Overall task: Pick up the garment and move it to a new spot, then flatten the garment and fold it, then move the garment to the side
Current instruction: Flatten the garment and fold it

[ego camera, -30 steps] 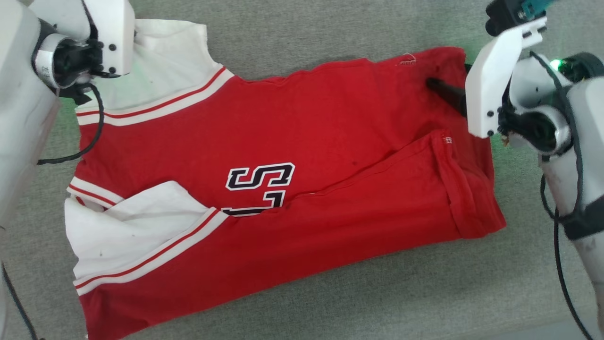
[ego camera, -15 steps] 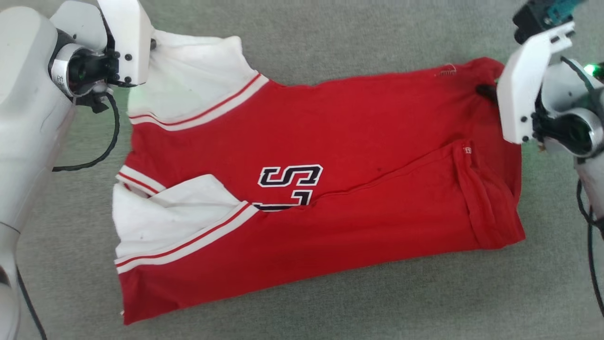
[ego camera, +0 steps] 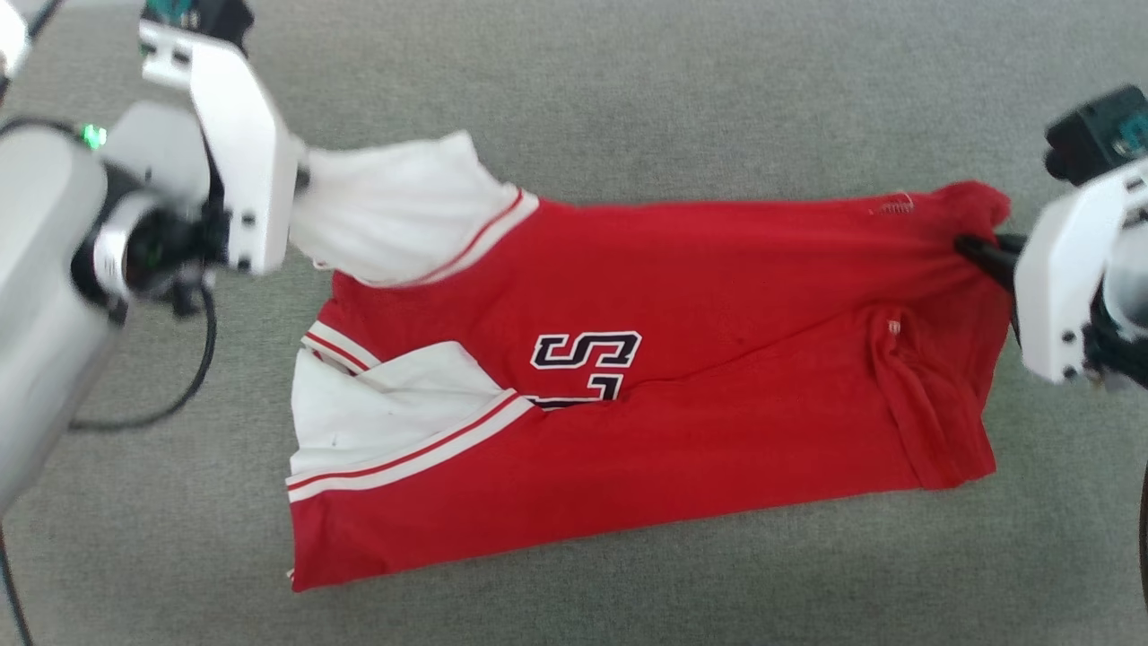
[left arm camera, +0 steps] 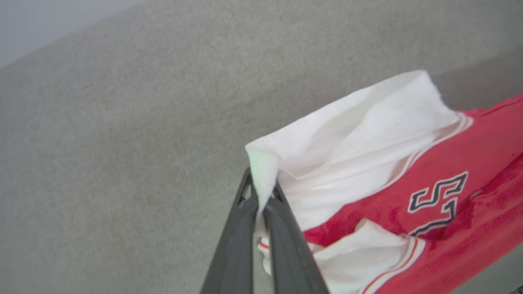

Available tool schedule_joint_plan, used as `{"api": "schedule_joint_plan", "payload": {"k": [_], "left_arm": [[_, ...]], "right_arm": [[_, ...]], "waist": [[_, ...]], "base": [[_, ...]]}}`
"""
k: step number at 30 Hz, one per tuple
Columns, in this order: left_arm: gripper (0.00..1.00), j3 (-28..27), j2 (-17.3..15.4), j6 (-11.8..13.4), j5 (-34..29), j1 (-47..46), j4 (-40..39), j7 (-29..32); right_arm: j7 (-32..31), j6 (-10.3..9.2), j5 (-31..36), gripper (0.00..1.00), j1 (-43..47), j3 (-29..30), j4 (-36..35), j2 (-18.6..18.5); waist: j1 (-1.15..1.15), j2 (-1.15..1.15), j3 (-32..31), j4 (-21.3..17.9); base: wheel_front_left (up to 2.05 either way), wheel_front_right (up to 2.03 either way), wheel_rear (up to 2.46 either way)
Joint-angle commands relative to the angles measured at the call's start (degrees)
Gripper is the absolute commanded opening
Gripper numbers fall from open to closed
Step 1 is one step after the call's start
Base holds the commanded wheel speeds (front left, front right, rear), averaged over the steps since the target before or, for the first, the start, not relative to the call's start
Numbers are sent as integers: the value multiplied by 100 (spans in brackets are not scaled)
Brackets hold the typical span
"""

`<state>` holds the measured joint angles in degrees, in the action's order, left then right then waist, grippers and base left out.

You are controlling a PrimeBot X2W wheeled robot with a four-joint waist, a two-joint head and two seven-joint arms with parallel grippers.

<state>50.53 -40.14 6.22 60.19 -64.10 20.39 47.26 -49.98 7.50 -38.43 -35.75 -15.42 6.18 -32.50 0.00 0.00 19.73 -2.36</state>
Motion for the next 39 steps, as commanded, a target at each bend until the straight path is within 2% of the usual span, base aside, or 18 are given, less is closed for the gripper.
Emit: {"api": "schedule_joint_plan", "payload": {"k": [1, 5, 9, 10, 14, 15, 16, 17, 18, 19, 20, 26, 32, 39], "left_arm": [[0, 8, -241, 231, 49, 288, -433, 127], [0, 40, -747, 923, 170, 941, -1689, 364], [0, 70, -1139, 1598, 291, 1635, -2735, 418], [0, 70, -1139, 1598, 291, 1635, -2735, 418], [0, 114, -1276, 1914, 508, 2252, -3121, 279], [0, 142, -1261, 1899, 559, 2370, -3115, 230], [6, 127, -1205, 1893, 650, 2478, -3058, 154], [24, 116, -1159, 1877, 661, 2573, -2954, 77], [38, 137, -1130, 1812, 664, 2640, -2841, -3], [68, 128, -1091, 1755, 680, 2700, -2708, -105], [100, 105, -1047, 1696, 716, 2742, -2549, -199], [100, -176, -843, 1310, 782, 2904, -2031, -1019], [100, -502, -877, 919, 532, 3182, -2138, -2250], [100, -902, -848, 726, 306, 3723, -2192, -3869]], "right_arm": [[-86, -2, -27, 0, 281, 168, -249, -56], [-270, -3, 4, 0, 983, 633, -812, -64], [-414, -2, 85, 0, 1612, 1022, -1131, 110], [-414, -2, 85, 0, 1612, 1022, -1131, 110], [-433, -2, 269, 0, 2077, 1111, -1138, 336], [-380, -2, 319, 6, 2130, 1082, -1085, 412], [-326, -2, 372, 19, 2180, 1051, -1023, 477], [-269, -2, 416, 36, 2207, 1011, -940, 524], [-200, -2, 434, 65, 2190, 953, -840, 583], [-139, -2, 462, 95, 2151, 889, -761, 628], [-92, -2, 452, 100, 2111, 853, -664, 668], [-27, -2, 353, 100, 2014, 848, -448, 729], [-256, -2, 230, 100, 2227, 1205, -603, 706], [-439, -2, 263, 100, 2273, 1474, -384, 797]], "waist": [[0, 0, -74, 41], [0, 0, -132, 82], [0, 0, -152, 93], [0, 0, -152, 93], [0, 0, -185, 97], [0, 0, -196, 95], [0, 0, -204, 86], [0, 0, -210, 78], [0, 0, -219, 71], [0, 0, -233, 64], [0, 0, -247, 58], [0, 0, -369, 20], [0, 0, -469, 26], [0, 0, -481, 130]], "base": [[0, 0, 0], [0, 0, 0], [0, 0, 0], [0, 0, 0], [0, 0, 0], [0, 0, 0], [0, 0, 0], [0, 0, 0], [0, 0, 0], [0, 0, 0], [0, 0, 0], [0, 0, 0], [0, 0, 0], [0, 0, 0]]}}
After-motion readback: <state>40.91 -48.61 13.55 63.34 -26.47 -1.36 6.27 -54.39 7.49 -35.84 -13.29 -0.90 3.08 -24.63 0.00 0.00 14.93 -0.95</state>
